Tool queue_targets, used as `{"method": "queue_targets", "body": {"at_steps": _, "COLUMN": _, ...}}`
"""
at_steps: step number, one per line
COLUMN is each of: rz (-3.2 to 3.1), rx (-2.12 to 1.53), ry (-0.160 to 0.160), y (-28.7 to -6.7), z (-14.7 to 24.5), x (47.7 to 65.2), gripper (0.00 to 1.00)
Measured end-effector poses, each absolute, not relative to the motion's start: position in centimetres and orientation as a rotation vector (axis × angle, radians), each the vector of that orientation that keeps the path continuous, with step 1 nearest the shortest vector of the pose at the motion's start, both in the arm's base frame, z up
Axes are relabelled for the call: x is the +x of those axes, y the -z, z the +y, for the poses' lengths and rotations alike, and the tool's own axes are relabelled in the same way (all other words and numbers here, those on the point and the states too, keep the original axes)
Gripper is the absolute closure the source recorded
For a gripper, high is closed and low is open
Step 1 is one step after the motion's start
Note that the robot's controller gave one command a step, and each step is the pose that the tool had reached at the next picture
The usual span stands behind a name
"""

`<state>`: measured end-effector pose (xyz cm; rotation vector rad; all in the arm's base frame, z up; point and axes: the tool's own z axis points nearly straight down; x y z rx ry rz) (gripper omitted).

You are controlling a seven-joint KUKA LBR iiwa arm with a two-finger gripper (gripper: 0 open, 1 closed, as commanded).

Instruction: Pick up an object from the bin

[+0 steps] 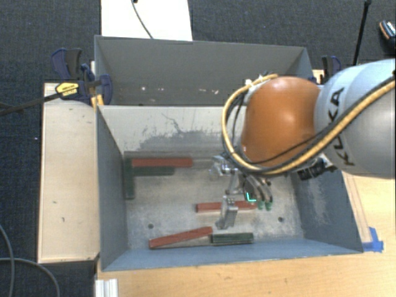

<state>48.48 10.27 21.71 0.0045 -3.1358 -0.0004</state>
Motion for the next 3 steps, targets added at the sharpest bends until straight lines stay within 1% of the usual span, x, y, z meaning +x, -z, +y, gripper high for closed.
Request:
{"method": "queue_targets", "body": {"at_steps": 1, "rz": -3.132, "rx": -0.134, "ry": 0.0, "y": -6.6, "z": 7.6, "x": 49.4, "gripper": 0.0}}
{"method": "queue_targets", "body": {"at_steps": 2, "rz": -3.121, "rx": 0.364, "ry": 0.0, "y": -7.2, "z": 6.5, "x": 49.1, "gripper": 0.0}}
{"method": "queue_targets", "body": {"at_steps": 3, "rz": -3.121, "rx": 0.355, "ry": 0.001, "y": -7.4, "z": 6.5, "x": 49.1, "gripper": 1.0}}
